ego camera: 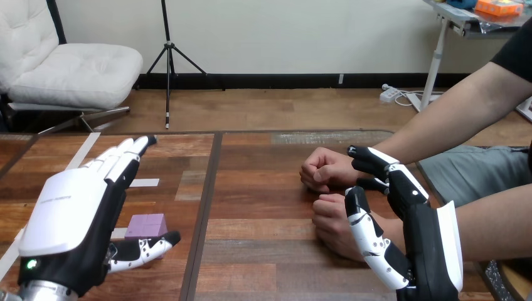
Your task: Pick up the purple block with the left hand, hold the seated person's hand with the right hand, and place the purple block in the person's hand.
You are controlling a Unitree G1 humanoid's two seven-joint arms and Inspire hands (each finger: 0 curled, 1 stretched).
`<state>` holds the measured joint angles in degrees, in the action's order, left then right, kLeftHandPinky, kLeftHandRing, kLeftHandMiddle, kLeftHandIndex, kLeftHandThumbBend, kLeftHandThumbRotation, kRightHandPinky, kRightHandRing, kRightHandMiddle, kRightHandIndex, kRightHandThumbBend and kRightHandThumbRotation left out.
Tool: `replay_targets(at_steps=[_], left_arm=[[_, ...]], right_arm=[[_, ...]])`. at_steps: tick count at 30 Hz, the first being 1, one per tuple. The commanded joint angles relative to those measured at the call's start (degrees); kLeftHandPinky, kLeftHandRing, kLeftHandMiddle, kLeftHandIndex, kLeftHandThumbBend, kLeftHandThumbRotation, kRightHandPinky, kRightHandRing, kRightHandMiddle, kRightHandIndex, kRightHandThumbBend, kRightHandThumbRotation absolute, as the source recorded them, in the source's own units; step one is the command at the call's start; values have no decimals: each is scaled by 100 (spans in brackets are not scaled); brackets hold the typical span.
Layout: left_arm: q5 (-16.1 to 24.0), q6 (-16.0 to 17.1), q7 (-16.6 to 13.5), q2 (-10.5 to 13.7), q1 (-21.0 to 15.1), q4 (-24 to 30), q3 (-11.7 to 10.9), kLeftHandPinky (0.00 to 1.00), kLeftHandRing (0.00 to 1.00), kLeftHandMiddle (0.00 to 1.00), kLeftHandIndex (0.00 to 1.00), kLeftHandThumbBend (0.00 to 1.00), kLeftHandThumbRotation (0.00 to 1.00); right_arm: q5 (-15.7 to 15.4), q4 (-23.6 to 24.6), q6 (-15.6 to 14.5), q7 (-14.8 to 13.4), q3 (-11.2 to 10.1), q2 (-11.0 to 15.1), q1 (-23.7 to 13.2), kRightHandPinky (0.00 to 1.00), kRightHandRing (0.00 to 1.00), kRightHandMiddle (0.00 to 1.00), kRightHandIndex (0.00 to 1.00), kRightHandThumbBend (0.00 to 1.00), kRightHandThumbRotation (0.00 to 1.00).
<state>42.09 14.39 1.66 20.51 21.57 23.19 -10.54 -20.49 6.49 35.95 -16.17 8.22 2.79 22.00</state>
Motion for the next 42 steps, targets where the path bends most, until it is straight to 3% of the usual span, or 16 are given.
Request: replay_targets(at_steps=[1, 28, 42], left_arm=[[-47, -193, 210, 253, -432, -46, 40, 85, 89, 91, 90, 78, 18], [-9, -892, 1170, 825, -1074, -527, 271, 85, 90, 92, 91, 82, 18], [11, -942, 1297, 1125, -1427, -1000, 478, 86, 91, 92, 91, 82, 20]], right_arm=[[-29, 9, 104, -70, -53, -118, -342, 71, 79, 80, 75, 32, 55], [54, -3, 140, -20, -75, -83, -368, 72, 79, 80, 75, 32, 55], [21, -32, 184, -38, -97, -60, -392, 73, 80, 80, 75, 32, 55]])
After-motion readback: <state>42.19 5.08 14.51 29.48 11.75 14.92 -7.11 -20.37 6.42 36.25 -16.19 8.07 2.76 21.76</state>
